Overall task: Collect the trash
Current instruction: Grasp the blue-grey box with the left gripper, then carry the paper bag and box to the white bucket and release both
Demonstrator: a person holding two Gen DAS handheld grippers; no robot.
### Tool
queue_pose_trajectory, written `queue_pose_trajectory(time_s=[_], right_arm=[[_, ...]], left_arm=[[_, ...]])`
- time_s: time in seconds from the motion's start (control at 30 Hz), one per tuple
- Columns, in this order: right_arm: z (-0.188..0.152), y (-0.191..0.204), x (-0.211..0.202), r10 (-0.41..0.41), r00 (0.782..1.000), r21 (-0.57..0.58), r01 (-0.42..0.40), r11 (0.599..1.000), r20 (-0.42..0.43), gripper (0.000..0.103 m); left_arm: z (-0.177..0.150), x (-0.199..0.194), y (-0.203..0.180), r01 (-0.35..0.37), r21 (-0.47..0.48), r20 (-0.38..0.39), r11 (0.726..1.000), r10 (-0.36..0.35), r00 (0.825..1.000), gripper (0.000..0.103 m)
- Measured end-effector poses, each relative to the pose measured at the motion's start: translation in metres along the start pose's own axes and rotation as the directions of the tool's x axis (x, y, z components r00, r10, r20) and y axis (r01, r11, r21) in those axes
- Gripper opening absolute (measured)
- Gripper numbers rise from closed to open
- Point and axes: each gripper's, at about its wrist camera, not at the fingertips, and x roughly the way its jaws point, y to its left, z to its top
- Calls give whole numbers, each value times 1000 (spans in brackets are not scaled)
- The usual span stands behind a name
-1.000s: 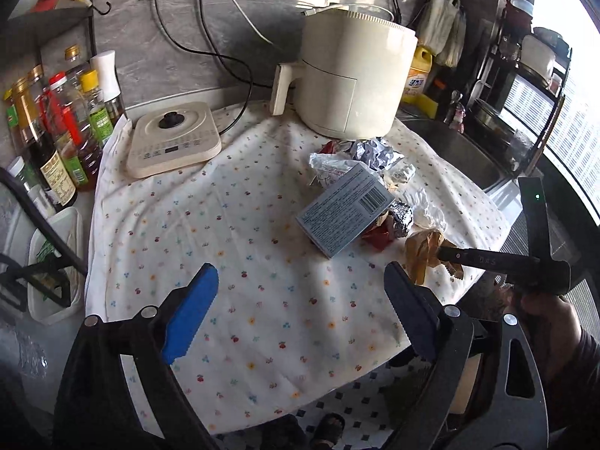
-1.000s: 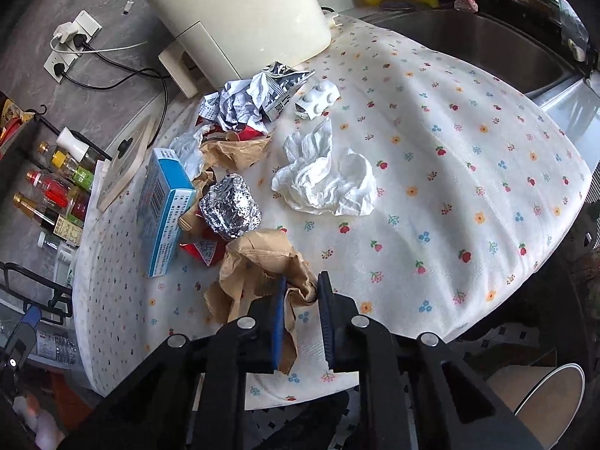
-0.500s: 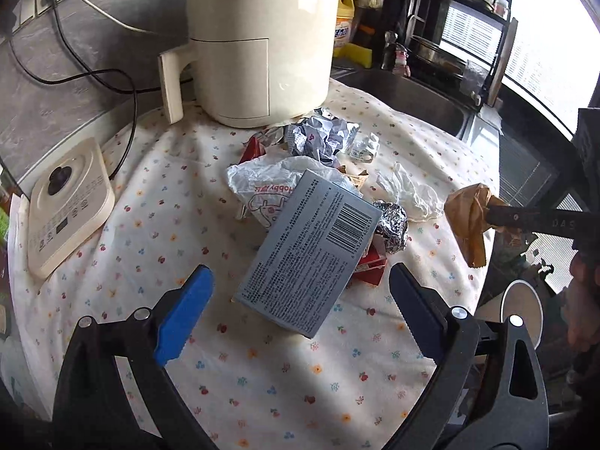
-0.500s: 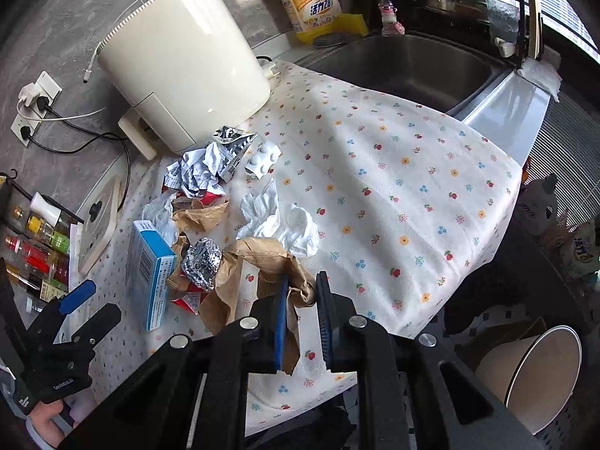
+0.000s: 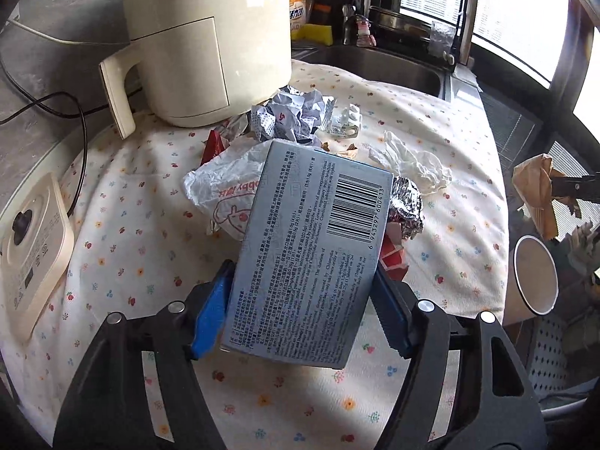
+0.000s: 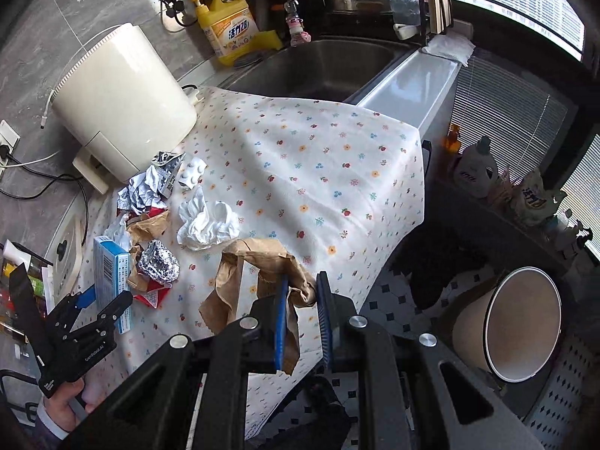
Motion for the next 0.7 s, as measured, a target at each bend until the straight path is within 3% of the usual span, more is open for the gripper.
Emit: queue_pose_trajectory(time_s=[0.4,0.57,0.7], right_arm=[[15,-7,4,52,999,-47,-52,998,-8,16],[23,-27,2,90,996,-107,-91,990,-12,16],[29,-72,-6,110,994,-106,-111,988,-16,16]], left_arm=[[16,-50,6,-55,-130,137,990,73,988,70],[21,-57,-22,-75,-179,156,981,103,982,70],[28,-54,-63,-85,-208,160,975,120,980,70]])
